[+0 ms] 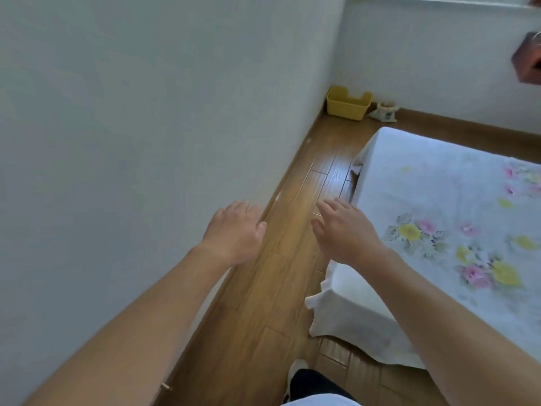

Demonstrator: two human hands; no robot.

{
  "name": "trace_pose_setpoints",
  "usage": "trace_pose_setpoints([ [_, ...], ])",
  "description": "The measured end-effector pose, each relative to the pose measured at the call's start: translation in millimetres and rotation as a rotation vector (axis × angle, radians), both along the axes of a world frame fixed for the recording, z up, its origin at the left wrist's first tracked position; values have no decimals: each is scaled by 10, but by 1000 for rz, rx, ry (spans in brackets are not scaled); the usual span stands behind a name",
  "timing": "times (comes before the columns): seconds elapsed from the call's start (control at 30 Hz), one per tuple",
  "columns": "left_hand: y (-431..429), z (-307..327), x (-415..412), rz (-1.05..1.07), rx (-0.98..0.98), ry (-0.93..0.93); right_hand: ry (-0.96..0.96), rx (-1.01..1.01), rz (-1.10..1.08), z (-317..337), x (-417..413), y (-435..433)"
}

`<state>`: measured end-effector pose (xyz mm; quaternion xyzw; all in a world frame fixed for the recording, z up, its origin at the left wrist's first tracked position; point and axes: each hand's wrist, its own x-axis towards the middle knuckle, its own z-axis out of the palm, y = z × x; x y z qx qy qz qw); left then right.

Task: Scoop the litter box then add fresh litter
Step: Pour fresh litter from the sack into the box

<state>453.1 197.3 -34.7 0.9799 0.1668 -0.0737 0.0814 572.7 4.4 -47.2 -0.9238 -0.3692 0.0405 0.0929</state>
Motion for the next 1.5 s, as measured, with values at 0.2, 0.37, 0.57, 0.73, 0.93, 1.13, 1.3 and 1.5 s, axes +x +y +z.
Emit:
trace_pose_setpoints([
  [0.2, 292, 66, 896, -35, 12, -9, 32, -4, -10, 55, 812, 270],
  [0.37, 674, 42, 1650, -72, 11, 4, 55, -15, -49, 7, 1493, 610],
  [0.57, 1203, -98, 2835, -178, 0, -11, 69, 33, -171, -96, 2410, 1036],
  [0.73, 1384, -63, 3821, -293, -18, 31, 117, 44, -329, -57, 3108, 1106],
  [0.93, 1466, -55, 5098, -352, -6, 29, 126, 40, -401, -103, 4275, 1133],
  [1.13, 1506, 2, 6275, -309, -30, 5, 101, 59, -385, -17, 5590, 1243],
  [1.3, 1672, 117, 7187, -283, -49, 2, 92, 43, -366, 178, 6555, 1363],
  [1.5, 1945, -6, 8521, -327, -61, -35, 53, 18, -381, 42, 7750, 1609],
])
